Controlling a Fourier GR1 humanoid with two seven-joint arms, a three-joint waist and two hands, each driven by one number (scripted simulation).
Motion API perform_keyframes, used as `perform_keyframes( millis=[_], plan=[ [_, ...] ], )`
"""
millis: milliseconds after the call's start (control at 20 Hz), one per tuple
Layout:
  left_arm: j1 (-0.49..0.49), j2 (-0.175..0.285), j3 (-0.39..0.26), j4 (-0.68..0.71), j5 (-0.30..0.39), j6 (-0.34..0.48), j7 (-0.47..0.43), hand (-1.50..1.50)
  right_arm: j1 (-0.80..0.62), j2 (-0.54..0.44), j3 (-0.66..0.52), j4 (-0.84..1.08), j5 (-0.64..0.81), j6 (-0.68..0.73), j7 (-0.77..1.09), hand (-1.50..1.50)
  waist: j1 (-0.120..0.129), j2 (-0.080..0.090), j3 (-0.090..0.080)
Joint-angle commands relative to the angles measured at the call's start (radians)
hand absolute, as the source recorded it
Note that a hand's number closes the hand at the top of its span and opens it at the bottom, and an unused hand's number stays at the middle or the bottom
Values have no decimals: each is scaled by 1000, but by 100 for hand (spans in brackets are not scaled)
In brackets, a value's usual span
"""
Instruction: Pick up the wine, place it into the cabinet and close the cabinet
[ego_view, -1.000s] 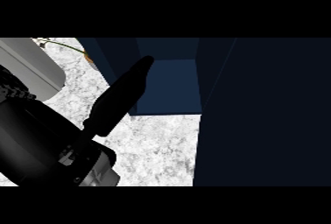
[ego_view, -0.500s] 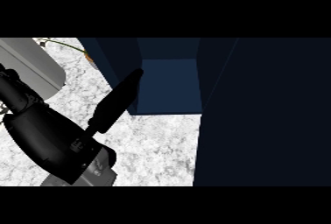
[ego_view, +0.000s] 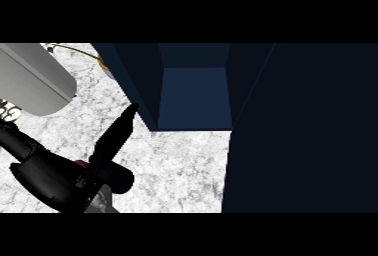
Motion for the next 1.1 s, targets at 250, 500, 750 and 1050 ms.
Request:
perform_keyframes(
  millis=[250,500,750,1050],
  plan=[
    [235,0,-31,12,31,260,99,-150,41,17,-17,-65,-97,32,30,-150,6,1,-1],
    [333,0,-38,87,88,409,19,-150,45,30,-35,-25,-123,73,-9,-150,9,3,-1],
    [360,0,-31,149,155,502,-45,-150,75,7,-93,-46,-173,111,-4,-150,3,2,-1],
    [430,0,-53,198,172,605,-56,-150,131,37,-72,-96,-158,125,-2,-150,4,0,-1]
  ],
)
